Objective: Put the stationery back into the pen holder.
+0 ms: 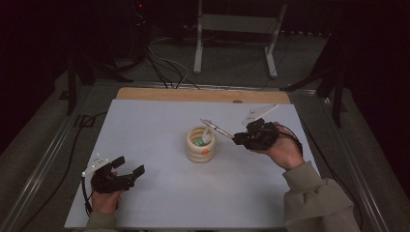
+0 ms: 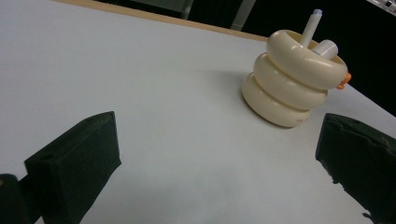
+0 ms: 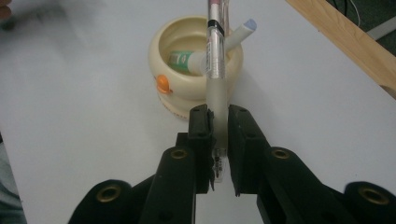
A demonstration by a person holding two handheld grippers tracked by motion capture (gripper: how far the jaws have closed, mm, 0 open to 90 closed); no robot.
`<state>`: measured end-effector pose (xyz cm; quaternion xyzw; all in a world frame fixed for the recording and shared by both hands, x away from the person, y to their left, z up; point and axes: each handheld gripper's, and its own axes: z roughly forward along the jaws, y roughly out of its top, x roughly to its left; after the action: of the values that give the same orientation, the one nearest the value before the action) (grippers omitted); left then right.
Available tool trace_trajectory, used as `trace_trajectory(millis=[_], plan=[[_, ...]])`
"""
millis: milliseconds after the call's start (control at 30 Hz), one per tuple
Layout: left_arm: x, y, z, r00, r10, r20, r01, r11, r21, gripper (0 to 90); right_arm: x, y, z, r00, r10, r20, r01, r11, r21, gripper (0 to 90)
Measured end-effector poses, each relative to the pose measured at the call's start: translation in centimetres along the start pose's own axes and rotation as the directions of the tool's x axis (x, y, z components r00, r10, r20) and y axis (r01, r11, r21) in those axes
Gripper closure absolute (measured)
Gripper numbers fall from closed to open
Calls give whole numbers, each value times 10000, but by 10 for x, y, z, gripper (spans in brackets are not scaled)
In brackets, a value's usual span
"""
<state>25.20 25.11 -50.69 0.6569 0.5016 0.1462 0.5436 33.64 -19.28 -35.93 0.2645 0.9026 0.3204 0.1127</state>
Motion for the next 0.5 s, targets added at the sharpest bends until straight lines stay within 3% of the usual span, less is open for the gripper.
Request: trace_trajectory(millis=[500], plan=[[0, 0, 0, 10000, -10, 16, 10, 10000, 22, 3, -2, 13, 1, 10000, -51, -9, 51, 10000, -55, 807]])
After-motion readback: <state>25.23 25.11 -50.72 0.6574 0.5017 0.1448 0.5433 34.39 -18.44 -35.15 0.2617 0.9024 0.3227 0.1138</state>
